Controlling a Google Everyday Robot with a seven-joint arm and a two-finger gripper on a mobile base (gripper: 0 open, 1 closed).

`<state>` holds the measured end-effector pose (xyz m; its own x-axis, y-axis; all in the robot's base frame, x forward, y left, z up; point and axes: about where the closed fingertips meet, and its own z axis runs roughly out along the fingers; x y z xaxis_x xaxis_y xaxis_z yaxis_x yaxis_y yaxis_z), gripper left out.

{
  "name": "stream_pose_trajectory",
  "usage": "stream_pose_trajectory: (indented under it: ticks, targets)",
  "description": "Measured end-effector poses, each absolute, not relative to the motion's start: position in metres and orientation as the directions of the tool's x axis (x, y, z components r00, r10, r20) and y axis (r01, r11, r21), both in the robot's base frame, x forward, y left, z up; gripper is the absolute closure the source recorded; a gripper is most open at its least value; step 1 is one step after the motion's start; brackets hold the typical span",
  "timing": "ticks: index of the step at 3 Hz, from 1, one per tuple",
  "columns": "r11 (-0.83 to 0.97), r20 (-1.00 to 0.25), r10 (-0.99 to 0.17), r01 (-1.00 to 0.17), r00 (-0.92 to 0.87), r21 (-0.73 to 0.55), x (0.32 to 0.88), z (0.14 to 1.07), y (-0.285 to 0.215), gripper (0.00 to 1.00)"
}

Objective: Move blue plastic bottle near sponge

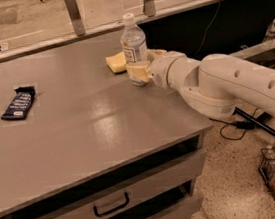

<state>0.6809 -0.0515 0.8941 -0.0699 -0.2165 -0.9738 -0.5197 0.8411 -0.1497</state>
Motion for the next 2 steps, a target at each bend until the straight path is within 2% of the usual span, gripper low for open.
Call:
stream_pose_trajectory:
  ticks: [1, 2]
  targets:
    - [0.84, -0.974, -0.217, -0.522, -0.068, -0.151, 0.6802, 0.8952, -0.0497, 0.82]
    - [0.838, -0.974, -0.218, -0.524, -0.066, -0.152, 0.68, 0.8961, -0.0478, 0.58]
